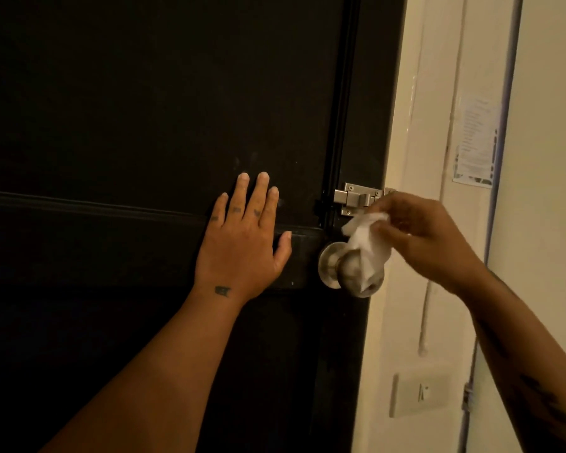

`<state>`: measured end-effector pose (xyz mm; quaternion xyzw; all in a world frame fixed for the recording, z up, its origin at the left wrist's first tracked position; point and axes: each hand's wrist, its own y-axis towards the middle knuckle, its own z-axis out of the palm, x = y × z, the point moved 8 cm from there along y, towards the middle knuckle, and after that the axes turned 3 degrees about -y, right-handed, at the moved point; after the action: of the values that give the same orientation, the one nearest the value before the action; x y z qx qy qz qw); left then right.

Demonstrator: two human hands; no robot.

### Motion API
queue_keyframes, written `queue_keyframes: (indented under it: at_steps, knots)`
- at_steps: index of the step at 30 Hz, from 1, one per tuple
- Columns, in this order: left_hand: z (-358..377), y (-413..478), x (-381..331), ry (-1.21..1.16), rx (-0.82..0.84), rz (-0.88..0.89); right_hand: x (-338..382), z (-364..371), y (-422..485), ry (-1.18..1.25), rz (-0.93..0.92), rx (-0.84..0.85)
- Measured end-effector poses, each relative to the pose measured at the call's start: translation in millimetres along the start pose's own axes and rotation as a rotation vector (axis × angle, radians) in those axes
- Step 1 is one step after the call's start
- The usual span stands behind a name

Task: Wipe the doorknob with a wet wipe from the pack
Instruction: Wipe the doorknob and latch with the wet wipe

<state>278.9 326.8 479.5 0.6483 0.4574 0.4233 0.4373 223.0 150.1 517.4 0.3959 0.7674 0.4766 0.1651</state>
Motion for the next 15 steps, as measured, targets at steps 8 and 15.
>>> queue_keyframes:
  at_steps: [8,15]
  knots:
    - [0.6,0.7,0.2,-0.008,0.020,-0.005,0.2,38.5,-11.3,0.124,0.047,0.241]
    - [0.4,-0.8,-0.5,-0.010,0.017,0.001,-41.9,1.4,-25.9,0.280,0.259,0.021]
